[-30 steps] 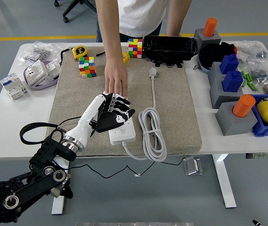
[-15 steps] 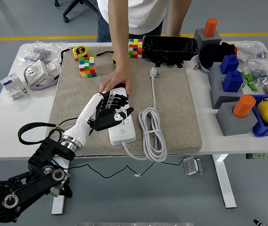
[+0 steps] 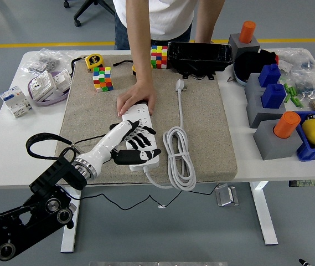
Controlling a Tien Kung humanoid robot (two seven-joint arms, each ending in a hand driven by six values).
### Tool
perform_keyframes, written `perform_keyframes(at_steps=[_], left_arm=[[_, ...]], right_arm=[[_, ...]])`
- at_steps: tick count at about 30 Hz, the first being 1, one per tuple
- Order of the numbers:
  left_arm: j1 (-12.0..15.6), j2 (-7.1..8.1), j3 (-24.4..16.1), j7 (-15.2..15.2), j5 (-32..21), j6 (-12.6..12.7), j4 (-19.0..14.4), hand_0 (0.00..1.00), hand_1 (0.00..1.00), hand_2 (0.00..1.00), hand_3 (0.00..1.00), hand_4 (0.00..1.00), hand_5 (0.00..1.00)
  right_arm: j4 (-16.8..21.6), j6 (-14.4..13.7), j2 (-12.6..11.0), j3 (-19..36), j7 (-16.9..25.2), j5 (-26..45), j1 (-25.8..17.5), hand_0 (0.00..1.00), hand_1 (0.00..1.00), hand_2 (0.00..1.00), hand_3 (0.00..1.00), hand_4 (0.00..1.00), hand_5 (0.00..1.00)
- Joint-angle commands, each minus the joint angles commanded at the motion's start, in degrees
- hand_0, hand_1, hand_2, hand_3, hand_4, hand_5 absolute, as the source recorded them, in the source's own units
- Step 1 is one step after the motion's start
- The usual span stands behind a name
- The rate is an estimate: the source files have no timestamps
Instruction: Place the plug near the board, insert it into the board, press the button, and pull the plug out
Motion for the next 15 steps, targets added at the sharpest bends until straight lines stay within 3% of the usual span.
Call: perform_keyframes(at_steps=[3, 4, 9, 15], left_arm=[[0.0, 0.04, 0.3, 5.2, 4.1, -3.6, -1.2, 0.109, 0.083, 0.184, 0.785, 0.564, 0.002], [0.0, 0.01, 0.6, 7.0, 5.1, -5.0, -1.5, 0.071, 0.057, 0.141, 0.862, 0.762, 0.002], [0.0, -0.43, 1.5, 12.4, 6.9, -8.5, -1.2, 0.071, 0.057, 0.141, 0.862, 0.762, 0.002], [-0.3, -0.61, 2.3, 14.1, 7.0, -9.8, 0.0, 0.067, 0.063, 0.147, 0.859, 0.774, 0.002]], right_arm=[[0.0, 0.0, 0.1, 0.2, 0.0, 0.0, -0.1, 0.607, 0.638, 0.650, 0.553, 0.947, 0.486], [0.0, 0.0, 0.1, 0.3, 0.0, -0.1, -0.1, 0.608, 0.637, 0.651, 0.553, 0.948, 0.486], [0.1, 0.0, 0.2, 0.6, 0.0, -0.1, -0.1, 0.608, 0.637, 0.651, 0.553, 0.948, 0.486], [0.1, 0.0, 0.3, 1.0, 0.0, -0.2, -0.1, 0.607, 0.638, 0.650, 0.553, 0.948, 0.486]])
